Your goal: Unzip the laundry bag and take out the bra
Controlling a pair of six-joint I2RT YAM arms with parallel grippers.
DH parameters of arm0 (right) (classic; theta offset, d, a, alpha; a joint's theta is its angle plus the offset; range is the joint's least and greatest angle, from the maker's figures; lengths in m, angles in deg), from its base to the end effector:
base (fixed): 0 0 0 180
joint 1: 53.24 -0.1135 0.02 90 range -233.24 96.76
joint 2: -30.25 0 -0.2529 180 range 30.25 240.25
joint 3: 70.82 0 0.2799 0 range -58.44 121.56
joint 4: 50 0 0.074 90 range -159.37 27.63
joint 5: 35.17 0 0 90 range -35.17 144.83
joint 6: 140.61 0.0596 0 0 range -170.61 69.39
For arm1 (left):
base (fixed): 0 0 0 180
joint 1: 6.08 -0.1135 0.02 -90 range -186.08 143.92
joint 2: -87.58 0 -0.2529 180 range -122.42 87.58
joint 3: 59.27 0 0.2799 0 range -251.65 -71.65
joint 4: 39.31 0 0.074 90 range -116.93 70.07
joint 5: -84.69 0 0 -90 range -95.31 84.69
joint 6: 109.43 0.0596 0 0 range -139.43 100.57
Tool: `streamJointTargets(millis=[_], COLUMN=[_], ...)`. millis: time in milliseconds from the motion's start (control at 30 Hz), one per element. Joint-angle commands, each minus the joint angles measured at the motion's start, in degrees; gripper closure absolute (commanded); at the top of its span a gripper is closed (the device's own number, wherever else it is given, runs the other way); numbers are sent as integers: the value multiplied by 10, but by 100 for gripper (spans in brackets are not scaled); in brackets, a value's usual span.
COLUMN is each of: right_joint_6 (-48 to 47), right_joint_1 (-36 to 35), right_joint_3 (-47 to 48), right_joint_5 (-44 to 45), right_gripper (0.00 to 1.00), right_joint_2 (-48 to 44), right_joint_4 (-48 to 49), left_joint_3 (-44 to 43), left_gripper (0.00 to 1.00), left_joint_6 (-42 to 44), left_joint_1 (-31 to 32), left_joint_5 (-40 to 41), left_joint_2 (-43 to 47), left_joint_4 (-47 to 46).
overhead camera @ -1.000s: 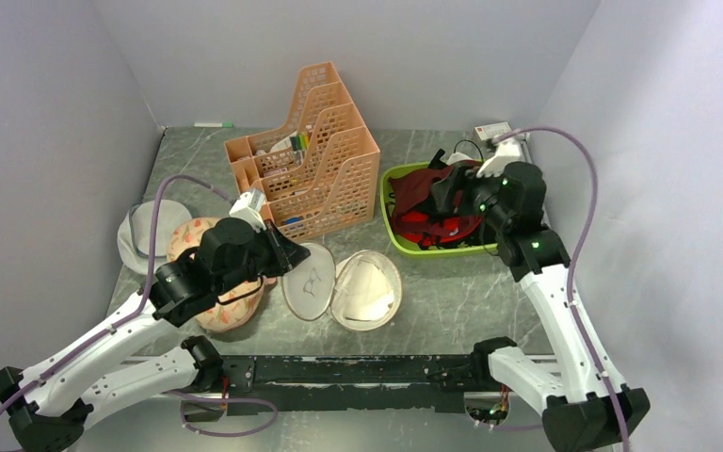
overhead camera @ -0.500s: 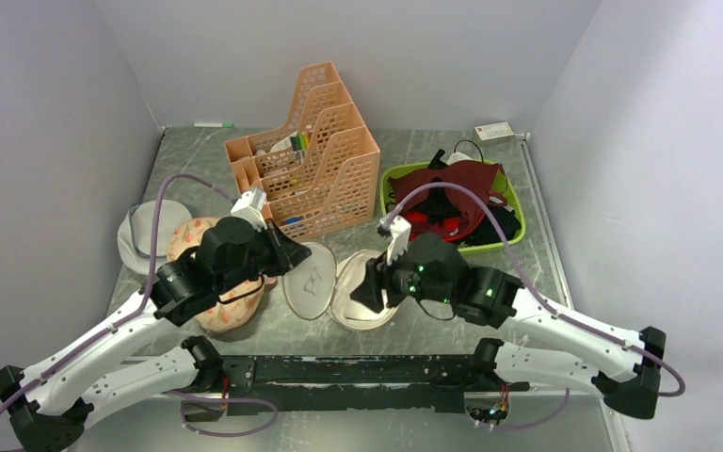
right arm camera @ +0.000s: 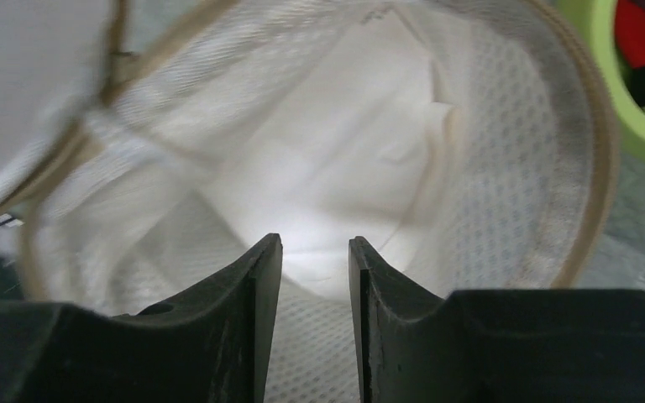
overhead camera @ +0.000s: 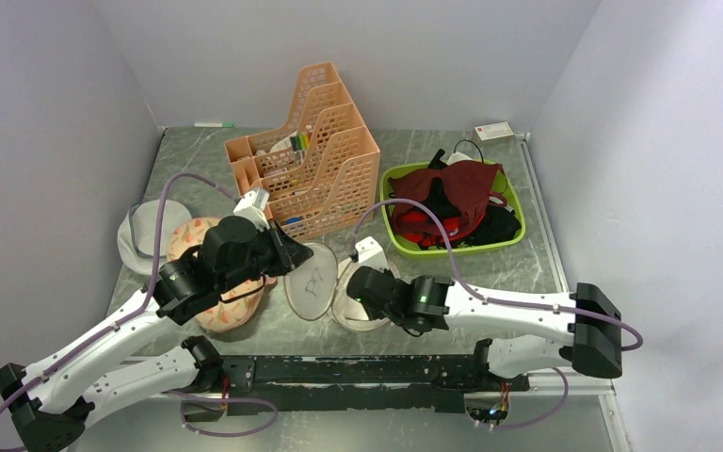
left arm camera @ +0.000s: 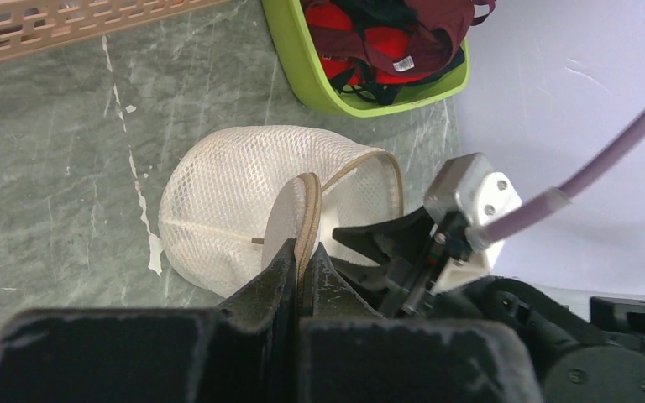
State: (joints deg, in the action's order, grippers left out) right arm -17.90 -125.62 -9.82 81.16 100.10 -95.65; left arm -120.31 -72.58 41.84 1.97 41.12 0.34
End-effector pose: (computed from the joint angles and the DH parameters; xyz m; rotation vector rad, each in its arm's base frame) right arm 0.1110 0.2621 0.2041 -0.6450 2.3176 0.2684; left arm 0.1646 -0.1710 0.3109 -0.1849 2.1421 -0.9683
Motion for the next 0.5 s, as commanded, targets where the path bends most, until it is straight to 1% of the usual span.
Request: streamJointTargets(millis=[0,133,233,267,367,467], right_joint_6=[24,46,51,49,35,20], right_joint_1=[-2,-1,-1,0,10,27], right_joint_3=[-14,-1,11,13,10,1], right_joint_5=[118,179,208,211,210,201], right_gripper=[66,66,65,63,53,51], right_joint_2=[36,88,110,113,115,113], right_joint_4=[10,-8,-18,-15,2,21], left_joint_3=[10,14,11,10,10,15], left_gripper=[93,93,93,93,93,93], left_joint_6=[-6,-8,-6,-6,-4,-7], left_joint_1=[-3,-3,-4,-3,-3,-3], left_joint_5=[-25,-30,-29,-30,-31,-32], left_joint_2=[12,15,14,12,10,12], left_joint_4=[-30,-33,-29,-29,-30,-33])
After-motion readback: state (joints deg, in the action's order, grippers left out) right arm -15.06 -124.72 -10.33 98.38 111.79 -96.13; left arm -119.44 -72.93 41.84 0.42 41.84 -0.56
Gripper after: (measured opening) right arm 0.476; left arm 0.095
